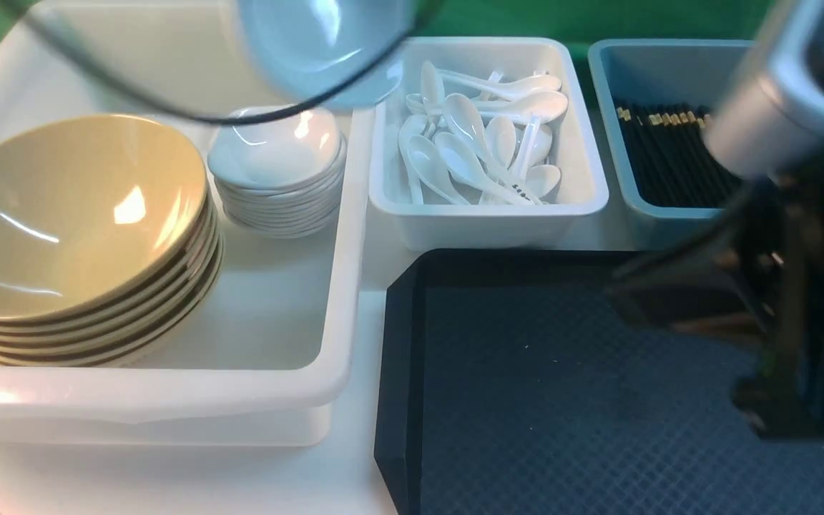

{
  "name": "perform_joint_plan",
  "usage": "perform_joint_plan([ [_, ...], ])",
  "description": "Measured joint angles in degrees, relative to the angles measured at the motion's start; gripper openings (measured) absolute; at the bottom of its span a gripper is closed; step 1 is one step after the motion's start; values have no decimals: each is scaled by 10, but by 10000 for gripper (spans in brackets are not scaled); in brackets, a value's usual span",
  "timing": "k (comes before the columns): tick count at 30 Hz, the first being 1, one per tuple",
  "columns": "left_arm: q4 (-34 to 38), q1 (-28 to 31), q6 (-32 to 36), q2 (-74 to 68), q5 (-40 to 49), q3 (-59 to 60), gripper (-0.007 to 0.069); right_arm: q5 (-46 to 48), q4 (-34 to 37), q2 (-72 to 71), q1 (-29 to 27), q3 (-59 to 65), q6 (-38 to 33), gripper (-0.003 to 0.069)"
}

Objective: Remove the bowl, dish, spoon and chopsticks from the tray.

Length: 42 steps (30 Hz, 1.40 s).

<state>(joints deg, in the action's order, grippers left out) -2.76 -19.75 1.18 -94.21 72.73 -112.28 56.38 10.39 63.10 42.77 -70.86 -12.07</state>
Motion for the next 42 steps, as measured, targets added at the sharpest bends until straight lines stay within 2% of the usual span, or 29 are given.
perform_joint_plan([
  [4, 74, 96, 13, 1, -39, 79, 2, -2, 6, 19, 0, -23, -3, 64],
  [8, 136, 155, 31, -13, -114, 111, 2, 7, 11, 20, 0, -24, -5, 68],
  [14, 183, 176, 65, -65, -205, 114, 2, 29, 14, 20, 0, -25, 1, 69],
  [21, 188, 175, 91, -147, -219, 116, 26, 55, 14, 20, 0, -25, 2, 70],
  [24, 187, 176, 93, -163, -232, 115, 72, 57, 14, 20, 0, -25, 2, 74],
  [27, 187, 175, 102, -173, -251, 115, 172, 58, 14, 20, 0, -25, 2, 78],
  [30, 181, 175, 115, -177, -266, 115, 304, 58, 14, 20, 0, -24, 2, 79],
  [33, 165, 175, 119, -177, -277, 115, 388, 61, 14, 20, 0, -24, 2, 79],
  [35, 146, 174, 120, -177, -293, 115, 478, 63, 14, 20, 0, -24, 2, 79],
  [37, 138, 174, 121, -177, -302, 115, 525, 64, 14, 20, 0, -24, 2, 80],
  [41, 136, 174, 121, -165, -282, 99, 532, 68, 14, 20, 0, -24, 2, 82],
  [42, 130, 171, 121, -151, -255, 88, 503, 70, 14, 20, 0, -24, 2, 83],
])
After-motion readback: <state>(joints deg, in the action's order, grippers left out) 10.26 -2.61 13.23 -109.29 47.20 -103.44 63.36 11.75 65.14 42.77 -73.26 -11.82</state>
